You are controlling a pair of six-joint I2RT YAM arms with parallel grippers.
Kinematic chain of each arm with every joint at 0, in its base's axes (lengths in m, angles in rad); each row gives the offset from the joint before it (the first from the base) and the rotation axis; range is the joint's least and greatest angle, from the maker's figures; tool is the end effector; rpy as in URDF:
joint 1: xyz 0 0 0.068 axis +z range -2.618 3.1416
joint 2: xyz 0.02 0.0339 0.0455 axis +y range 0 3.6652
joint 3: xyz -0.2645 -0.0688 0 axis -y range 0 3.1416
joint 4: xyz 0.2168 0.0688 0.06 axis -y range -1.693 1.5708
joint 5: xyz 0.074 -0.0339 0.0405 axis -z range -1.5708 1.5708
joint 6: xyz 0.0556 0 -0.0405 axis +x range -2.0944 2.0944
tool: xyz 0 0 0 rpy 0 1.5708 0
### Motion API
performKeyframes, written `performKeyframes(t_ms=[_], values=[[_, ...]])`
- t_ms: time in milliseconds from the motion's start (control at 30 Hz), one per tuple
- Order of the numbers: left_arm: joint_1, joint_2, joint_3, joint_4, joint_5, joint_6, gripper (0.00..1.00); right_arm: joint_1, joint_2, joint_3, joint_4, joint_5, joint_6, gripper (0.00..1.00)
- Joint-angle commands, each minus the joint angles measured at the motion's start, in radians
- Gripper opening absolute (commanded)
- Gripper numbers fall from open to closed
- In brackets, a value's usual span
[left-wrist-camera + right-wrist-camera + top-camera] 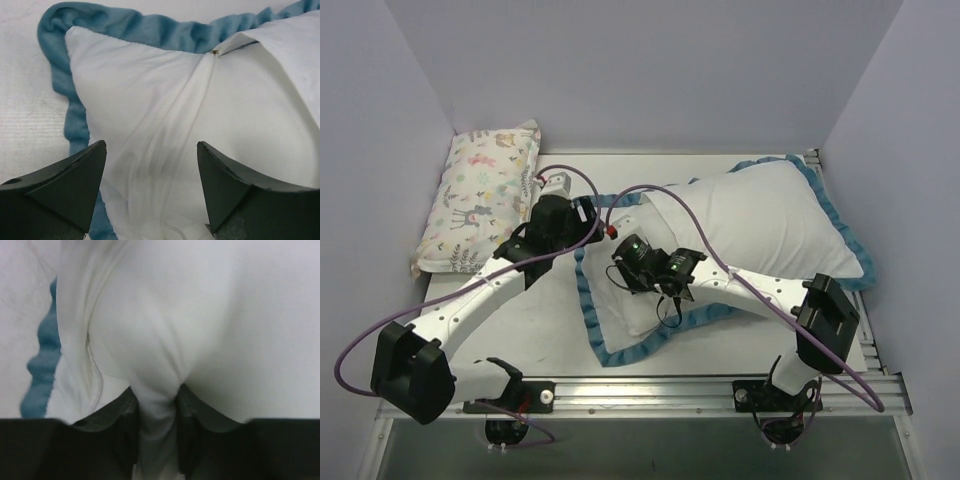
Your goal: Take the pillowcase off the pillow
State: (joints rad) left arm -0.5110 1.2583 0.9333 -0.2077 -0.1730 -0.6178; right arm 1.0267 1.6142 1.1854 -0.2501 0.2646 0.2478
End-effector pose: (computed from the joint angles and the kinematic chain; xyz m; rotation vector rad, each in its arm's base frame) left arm 0.2439 -0.1258 0.2874 -0.2192 2.1228 -0.4952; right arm 0.1951 0.2945 0.2620 -0.7210 2.1333 0.3989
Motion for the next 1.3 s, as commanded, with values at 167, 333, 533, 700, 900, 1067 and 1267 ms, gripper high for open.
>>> performKeyframes(t_ms=[167, 333, 533, 700, 900, 1067, 1267], values=[[-0.061, 0.108, 0.088, 0.044, 0.135, 0.102, 0.84, -0.111, -0.072, -0.214, 0.121, -0.122, 0.174, 0.00], [-0.080, 0.179, 0.093, 0.021, 0.066, 0.101, 0.72, -0.123, -0.109, -0.245, 0.124, -0.107, 0.205, 0.00], [-0.073, 0.208, 0.113, -0.108, -0.222, 0.070, 0.07, -0.145, -0.195, -0.274, 0.066, -0.085, 0.248, 0.00], [-0.041, 0.236, 0.107, -0.131, -0.342, 0.024, 0.00, -0.201, -0.345, -0.355, 0.055, -0.128, 0.283, 0.00], [-0.009, 0.254, 0.087, -0.128, -0.329, 0.000, 0.09, -0.289, -0.485, -0.409, 0.026, -0.205, 0.289, 0.00], [0.011, 0.249, 0.047, -0.084, -0.326, -0.002, 0.08, -0.352, -0.560, -0.421, 0.000, -0.255, 0.283, 0.00], [0.066, 0.303, 0.032, -0.050, -0.326, -0.052, 0.00, -0.384, -0.698, -0.379, -0.066, -0.333, 0.286, 0.00]])
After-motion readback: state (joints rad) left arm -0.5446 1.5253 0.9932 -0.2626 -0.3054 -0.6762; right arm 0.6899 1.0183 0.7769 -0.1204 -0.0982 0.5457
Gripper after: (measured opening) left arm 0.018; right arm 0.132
